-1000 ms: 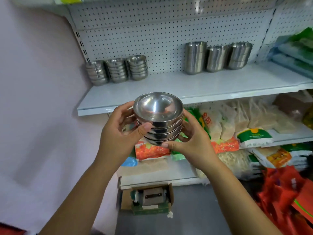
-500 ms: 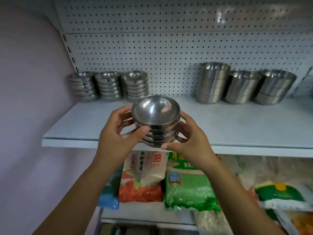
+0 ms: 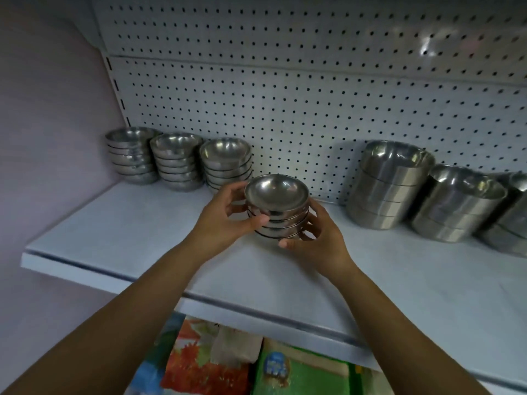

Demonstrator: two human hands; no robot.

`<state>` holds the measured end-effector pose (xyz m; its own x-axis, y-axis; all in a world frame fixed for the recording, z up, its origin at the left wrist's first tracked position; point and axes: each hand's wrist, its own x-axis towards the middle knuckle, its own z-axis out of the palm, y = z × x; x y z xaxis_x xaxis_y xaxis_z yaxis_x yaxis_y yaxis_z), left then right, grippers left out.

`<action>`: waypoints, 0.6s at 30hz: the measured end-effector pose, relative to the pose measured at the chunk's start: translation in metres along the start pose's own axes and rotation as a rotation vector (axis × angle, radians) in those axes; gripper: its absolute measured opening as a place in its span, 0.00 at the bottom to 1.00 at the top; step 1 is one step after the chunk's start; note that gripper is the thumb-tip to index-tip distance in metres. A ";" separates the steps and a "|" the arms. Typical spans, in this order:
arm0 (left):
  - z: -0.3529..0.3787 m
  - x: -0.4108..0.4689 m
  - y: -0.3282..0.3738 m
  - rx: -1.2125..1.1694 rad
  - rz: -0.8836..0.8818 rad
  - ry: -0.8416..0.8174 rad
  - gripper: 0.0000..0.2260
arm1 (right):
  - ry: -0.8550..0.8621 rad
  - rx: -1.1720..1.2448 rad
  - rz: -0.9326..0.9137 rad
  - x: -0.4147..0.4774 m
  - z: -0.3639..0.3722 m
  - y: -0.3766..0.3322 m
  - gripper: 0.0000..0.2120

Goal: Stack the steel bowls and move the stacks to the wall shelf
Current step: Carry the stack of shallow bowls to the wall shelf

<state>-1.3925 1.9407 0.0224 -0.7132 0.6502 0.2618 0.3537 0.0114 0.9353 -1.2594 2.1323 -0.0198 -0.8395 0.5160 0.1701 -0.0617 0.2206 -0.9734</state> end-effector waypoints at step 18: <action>0.026 0.086 -0.006 0.038 -0.040 -0.026 0.27 | 0.043 0.064 -0.056 0.077 -0.016 0.035 0.44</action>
<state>-1.4399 2.0162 0.0331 -0.7117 0.6679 0.2176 0.3483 0.0665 0.9350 -1.3176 2.1931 -0.0384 -0.8098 0.5398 0.2297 -0.1434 0.1974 -0.9698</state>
